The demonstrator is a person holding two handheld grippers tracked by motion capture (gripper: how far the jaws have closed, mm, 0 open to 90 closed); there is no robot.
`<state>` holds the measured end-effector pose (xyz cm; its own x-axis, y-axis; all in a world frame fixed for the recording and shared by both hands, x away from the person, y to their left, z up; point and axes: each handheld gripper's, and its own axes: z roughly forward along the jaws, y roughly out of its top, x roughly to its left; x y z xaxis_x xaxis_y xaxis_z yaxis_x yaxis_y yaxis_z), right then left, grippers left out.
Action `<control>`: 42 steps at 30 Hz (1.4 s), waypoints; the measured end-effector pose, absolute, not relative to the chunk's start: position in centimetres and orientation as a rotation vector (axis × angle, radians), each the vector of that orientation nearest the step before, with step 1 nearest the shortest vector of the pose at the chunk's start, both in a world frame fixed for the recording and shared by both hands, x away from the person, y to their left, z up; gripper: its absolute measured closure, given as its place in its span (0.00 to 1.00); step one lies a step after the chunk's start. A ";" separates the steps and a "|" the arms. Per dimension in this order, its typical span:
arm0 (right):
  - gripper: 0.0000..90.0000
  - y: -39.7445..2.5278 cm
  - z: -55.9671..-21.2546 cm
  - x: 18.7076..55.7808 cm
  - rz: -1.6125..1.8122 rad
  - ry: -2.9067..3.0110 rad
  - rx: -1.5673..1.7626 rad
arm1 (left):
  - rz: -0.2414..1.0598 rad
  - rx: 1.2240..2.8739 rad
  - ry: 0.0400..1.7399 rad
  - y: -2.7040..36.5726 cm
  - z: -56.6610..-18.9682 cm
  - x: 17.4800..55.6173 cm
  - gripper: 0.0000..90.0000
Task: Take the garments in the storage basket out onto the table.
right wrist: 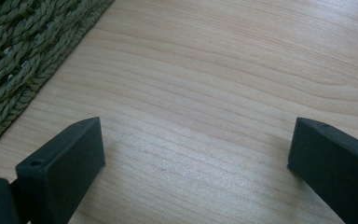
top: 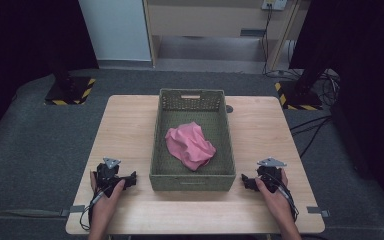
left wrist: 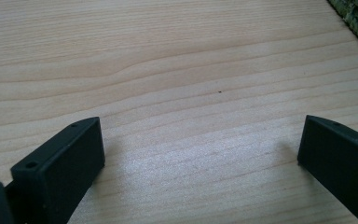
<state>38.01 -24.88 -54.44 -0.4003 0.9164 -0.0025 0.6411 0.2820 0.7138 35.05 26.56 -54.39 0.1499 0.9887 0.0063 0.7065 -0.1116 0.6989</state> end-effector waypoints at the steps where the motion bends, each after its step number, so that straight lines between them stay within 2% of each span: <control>1: 0.04 -24.9 -54.4 38.0 0.896 2.143 1.401 | 0.664 1.881 1.613 26.6 -54.4 35.1 0.00; 42: 0.04 -24.9 -54.4 37.8 0.892 2.137 1.414 | 0.664 1.881 1.614 26.6 -54.4 35.1 0.00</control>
<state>37.85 -24.88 -54.39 -0.3912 0.9203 0.0003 0.6473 0.2749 0.7110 35.05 26.56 -54.39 0.1493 0.9888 0.0059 0.7069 -0.1110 0.6985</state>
